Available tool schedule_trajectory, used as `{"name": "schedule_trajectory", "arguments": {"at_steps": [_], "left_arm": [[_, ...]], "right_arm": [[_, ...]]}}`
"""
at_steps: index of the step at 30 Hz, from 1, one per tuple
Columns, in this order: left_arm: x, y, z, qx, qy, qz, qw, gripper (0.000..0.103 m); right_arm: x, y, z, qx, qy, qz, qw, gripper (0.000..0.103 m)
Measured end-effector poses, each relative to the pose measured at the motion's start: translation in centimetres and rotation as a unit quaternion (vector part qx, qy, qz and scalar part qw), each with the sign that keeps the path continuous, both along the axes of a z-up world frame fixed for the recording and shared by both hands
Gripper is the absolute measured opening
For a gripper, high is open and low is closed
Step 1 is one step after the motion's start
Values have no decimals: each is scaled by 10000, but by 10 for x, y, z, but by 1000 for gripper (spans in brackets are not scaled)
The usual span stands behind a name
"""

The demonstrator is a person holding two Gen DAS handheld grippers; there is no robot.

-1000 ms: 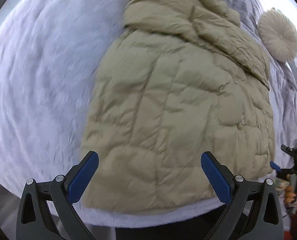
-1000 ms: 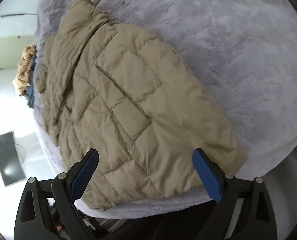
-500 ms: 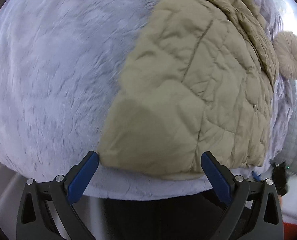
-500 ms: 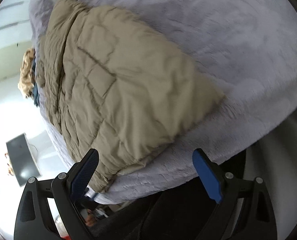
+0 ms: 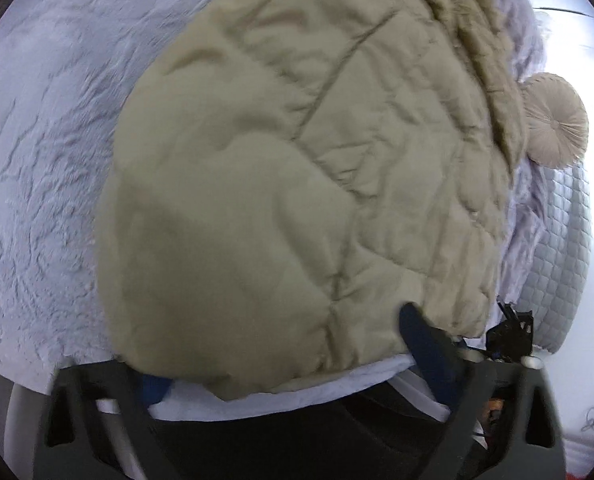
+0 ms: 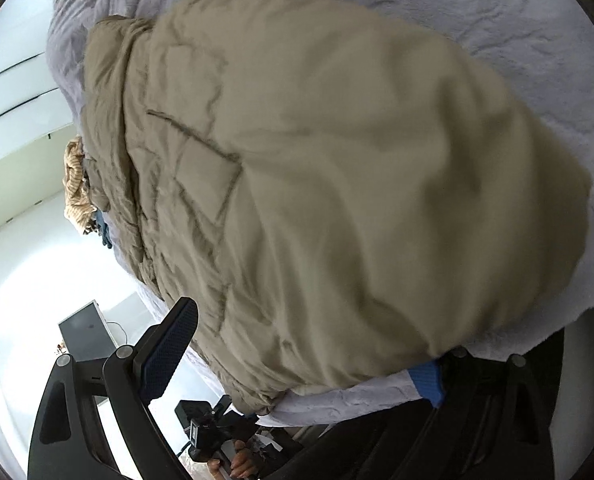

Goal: Fold large clothes

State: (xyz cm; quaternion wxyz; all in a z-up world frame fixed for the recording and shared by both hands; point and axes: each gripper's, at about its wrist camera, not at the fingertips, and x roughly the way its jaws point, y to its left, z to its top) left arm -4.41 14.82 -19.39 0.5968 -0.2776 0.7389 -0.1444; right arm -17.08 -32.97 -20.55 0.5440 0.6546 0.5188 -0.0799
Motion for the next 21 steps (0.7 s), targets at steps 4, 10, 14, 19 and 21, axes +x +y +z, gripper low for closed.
{"name": "schedule_trajectory", "arguments": {"at_steps": [4, 10, 14, 19, 21], "left_arm": [[7, -1, 13, -197, -148, -43, 9997, 26], [28, 3, 56, -519, -658, 48, 9965, 19], [50, 5, 97, -680, -1135, 30, 9912, 19], [90, 8, 151, -780, -1848, 64, 9797, 19], [107, 9, 169, -804, -2097, 131, 9744, 19]], "right_arm": [[-3, -5, 7, 174, -97, -258, 9995, 26], [17, -9, 43, 104, -750, -118, 9971, 15], [43, -12, 81, 52, -1331, 13, 9911, 14], [79, -25, 126, -167, -1931, 198, 9808, 14], [92, -29, 141, -258, -2146, 233, 9761, 14]]}}
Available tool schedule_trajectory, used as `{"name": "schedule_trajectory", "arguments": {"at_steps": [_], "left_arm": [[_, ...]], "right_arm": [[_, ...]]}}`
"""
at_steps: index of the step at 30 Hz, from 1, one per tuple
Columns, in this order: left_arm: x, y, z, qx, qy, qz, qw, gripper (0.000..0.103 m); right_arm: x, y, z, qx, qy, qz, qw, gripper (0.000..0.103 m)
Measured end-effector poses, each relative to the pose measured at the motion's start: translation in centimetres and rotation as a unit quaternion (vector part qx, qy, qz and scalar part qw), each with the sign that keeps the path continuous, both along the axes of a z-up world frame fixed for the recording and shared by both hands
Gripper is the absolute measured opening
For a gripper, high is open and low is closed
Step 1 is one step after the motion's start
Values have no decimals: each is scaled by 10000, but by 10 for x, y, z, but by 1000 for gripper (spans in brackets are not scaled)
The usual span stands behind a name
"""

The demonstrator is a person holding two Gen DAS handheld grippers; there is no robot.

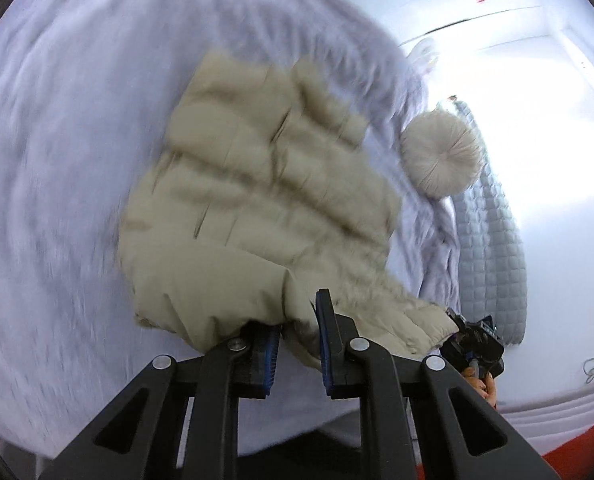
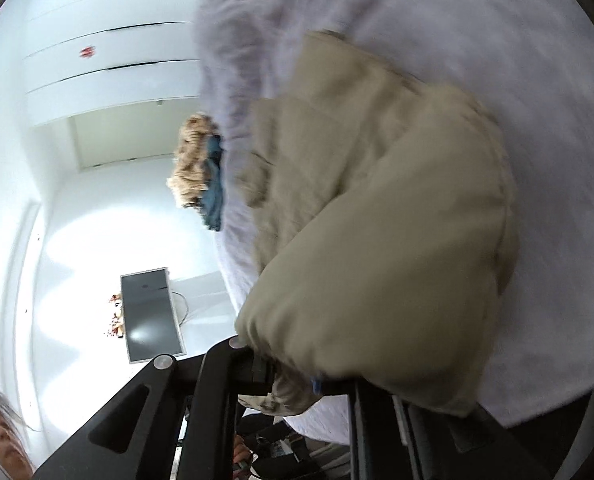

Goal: Fold large clothes

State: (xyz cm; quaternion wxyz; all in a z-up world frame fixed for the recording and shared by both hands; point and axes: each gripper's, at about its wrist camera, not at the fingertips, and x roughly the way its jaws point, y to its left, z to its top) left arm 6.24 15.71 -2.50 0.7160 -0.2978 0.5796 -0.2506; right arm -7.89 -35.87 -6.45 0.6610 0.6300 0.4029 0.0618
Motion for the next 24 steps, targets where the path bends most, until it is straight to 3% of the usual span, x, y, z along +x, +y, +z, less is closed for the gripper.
{"name": "schedule_trajectory", "arguments": {"at_steps": [5, 11, 20, 24], "left_arm": [[48, -3, 27, 100, -548, 49, 9984, 19], [105, -14, 30, 289, -774, 197, 9964, 19], [195, -37, -13, 815, -575, 248, 9947, 19], [236, -59, -49, 1415, -478, 77, 9888, 19]], "right_arm": [[53, -10, 28, -261, -465, 75, 9985, 14], [114, -16, 40, -520, -659, 274, 9961, 14], [208, -40, 7, -731, -375, 372, 9959, 14], [248, -48, -26, -816, -126, 344, 9960, 14]]}}
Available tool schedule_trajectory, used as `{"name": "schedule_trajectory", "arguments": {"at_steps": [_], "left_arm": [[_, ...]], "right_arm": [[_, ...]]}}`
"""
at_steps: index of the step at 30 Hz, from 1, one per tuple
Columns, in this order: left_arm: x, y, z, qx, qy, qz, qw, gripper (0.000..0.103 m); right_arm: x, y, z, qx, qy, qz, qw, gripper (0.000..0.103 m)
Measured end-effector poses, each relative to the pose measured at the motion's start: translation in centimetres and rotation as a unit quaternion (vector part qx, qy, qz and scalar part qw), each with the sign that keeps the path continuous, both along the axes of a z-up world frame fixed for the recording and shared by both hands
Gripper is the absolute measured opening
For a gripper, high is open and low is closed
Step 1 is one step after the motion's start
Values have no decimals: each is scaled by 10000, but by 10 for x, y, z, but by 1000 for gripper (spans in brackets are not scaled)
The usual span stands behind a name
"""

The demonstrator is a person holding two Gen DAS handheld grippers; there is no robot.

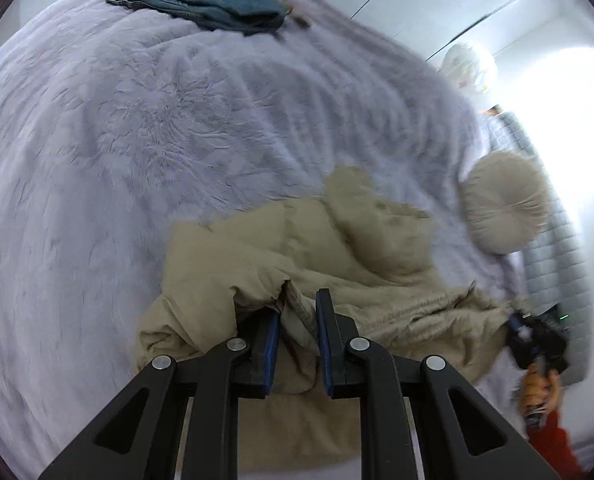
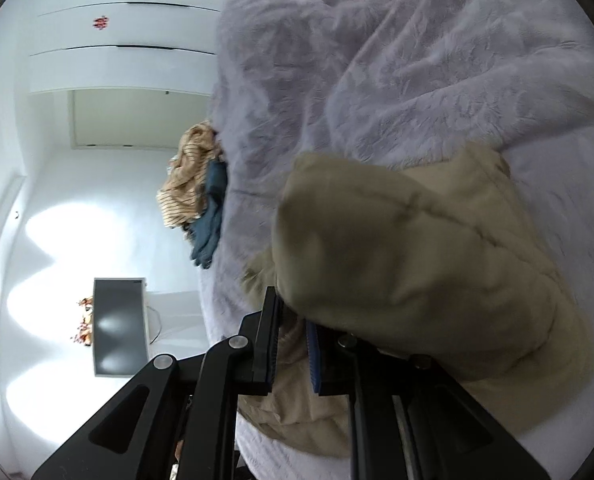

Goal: Fold large clothes

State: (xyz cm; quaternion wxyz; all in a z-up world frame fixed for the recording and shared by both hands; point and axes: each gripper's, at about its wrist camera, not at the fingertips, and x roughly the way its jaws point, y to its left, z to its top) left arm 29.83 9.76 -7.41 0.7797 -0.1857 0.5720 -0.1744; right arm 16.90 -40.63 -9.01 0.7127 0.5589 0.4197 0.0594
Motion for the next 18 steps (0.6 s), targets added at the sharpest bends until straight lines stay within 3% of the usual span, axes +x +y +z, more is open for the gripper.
{"name": "schedule_trajectory", "arguments": {"at_steps": [5, 10, 13, 17, 18], "left_arm": [[27, -22, -43, 542, 86, -117, 9984, 19], [40, -25, -67, 596, 46, -57, 9982, 19], [40, -23, -67, 552, 83, 73, 9984, 19], [31, -21, -49, 667, 99, 338, 9971, 20], [25, -21, -41, 689, 42, 379, 9969, 31]], "right_arm": [[30, -10, -44, -157, 371, -137, 9991, 14], [43, -13, -75, -208, 502, -33, 9985, 14], [46, -13, -82, -184, 543, -53, 9983, 14], [45, -9, -70, -403, 612, 134, 9972, 14], [46, -7, -65, -485, 609, 170, 9968, 14]]}}
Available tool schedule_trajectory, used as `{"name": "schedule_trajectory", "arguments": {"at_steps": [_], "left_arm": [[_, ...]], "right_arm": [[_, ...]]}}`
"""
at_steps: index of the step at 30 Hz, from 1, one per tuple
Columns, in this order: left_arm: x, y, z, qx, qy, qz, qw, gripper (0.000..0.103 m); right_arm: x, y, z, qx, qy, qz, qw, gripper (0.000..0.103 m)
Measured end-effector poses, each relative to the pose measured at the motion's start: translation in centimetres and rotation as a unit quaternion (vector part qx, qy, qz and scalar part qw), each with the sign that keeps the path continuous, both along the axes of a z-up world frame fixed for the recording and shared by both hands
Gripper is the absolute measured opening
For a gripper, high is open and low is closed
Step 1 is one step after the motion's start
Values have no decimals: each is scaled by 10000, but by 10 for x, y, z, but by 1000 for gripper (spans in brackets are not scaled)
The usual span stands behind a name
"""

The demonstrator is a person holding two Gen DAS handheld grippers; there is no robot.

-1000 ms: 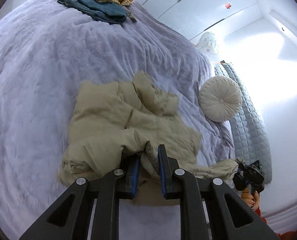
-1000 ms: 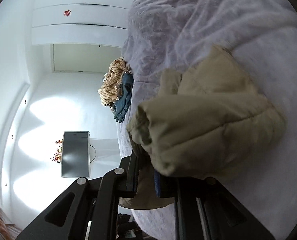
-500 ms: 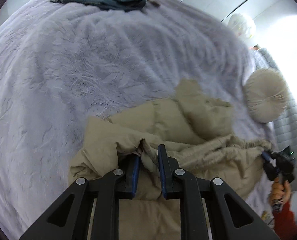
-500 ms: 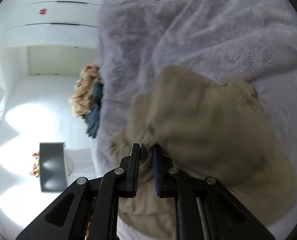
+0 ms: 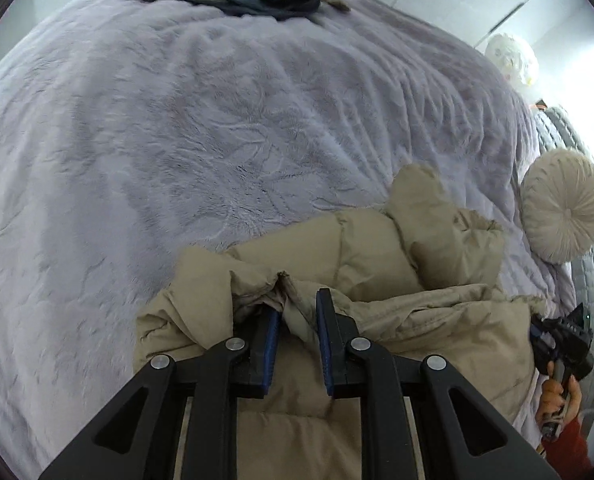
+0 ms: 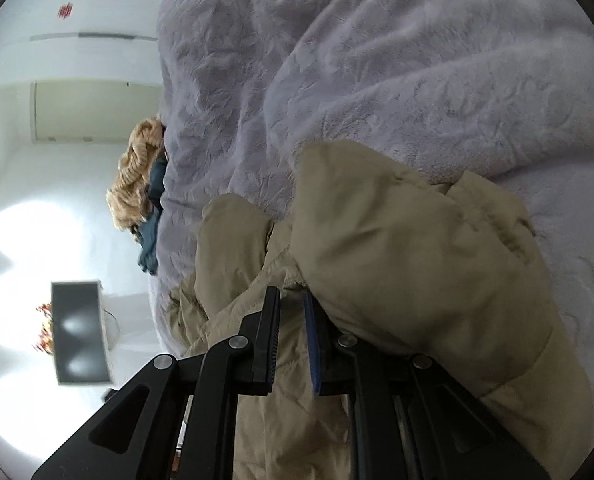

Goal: Fold large clothes

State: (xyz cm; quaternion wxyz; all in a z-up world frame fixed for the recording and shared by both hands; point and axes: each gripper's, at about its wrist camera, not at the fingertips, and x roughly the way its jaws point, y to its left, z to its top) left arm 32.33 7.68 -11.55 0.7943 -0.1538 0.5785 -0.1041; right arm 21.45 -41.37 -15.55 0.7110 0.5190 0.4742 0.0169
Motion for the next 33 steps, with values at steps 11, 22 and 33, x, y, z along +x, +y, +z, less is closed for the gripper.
{"name": "schedule_trajectory", "arguments": {"at_steps": [11, 22, 33], "left_arm": [[-46, -10, 47, 651, -660, -282, 9953, 96], [-32, -50, -5, 1682, -1053, -574, 9784, 89], [22, -30, -54, 1587, -963, 194, 9824, 89]], "right_arm": [[-31, 29, 51, -821, -61, 802, 9934, 100], [-20, 76, 34, -2342, 181, 1632, 9582, 7], [10, 36, -11, -2660, 16, 1420, 9535, 0]]}}
